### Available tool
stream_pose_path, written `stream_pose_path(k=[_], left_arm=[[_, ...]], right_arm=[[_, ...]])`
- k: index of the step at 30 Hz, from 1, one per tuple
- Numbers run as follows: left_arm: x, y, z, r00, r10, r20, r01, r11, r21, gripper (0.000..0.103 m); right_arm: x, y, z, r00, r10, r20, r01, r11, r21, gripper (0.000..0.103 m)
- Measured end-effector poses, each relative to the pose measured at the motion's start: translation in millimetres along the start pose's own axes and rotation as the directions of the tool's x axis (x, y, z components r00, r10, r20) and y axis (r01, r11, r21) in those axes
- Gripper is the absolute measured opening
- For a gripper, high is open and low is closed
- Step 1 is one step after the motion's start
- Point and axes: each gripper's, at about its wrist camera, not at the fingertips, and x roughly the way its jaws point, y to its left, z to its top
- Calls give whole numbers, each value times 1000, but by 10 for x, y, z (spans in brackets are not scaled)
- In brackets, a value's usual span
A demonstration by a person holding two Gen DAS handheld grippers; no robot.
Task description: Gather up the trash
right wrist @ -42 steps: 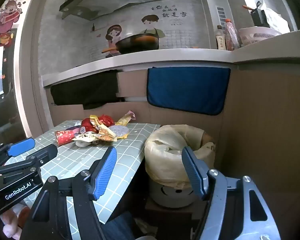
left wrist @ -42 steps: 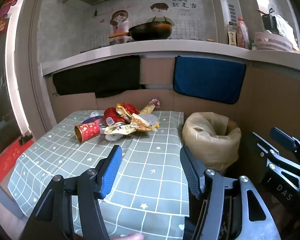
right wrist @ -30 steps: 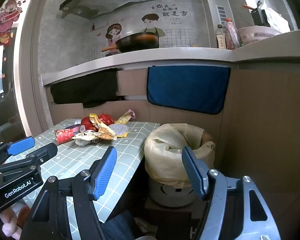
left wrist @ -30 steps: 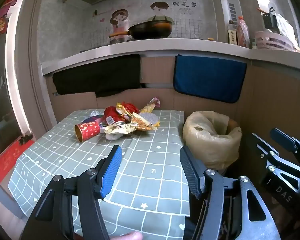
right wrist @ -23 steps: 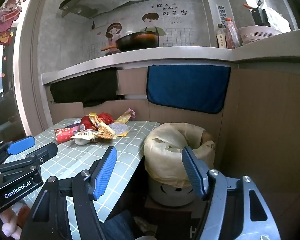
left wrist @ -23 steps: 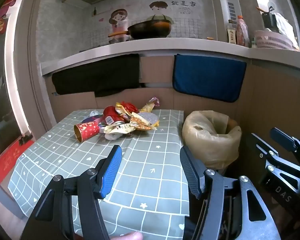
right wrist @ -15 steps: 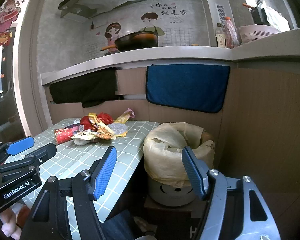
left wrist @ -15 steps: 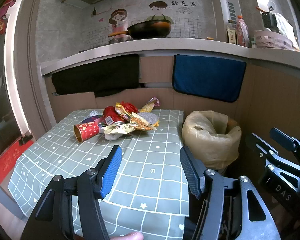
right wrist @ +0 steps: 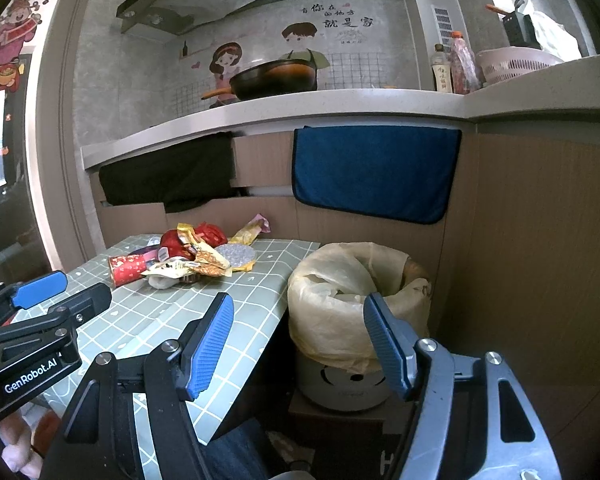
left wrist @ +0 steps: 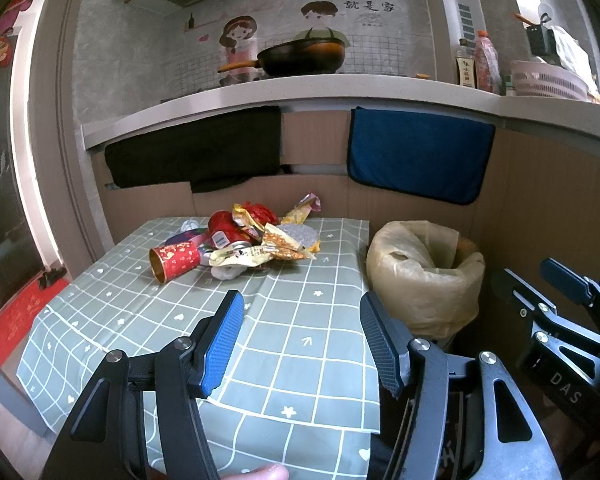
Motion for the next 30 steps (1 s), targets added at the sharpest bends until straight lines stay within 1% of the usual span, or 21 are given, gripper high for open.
stream_pose_path(k=[8, 9, 30], left_arm=[[3, -1, -1, 1000, 1, -1, -1, 1000, 1, 61], [2, 3, 0, 1000, 0, 0, 0, 1000, 1, 61], [20, -16, 6, 1000, 0, -3, 0, 1000, -2, 61]], right_arm=[[-53, -58, -49, 1000, 1, 3, -1, 1000, 3, 65], [-19, 20, -2, 1000, 1, -3, -1, 1000, -1, 65], [-13, -5, -23, 1000, 0, -7, 0, 1000, -1, 65]])
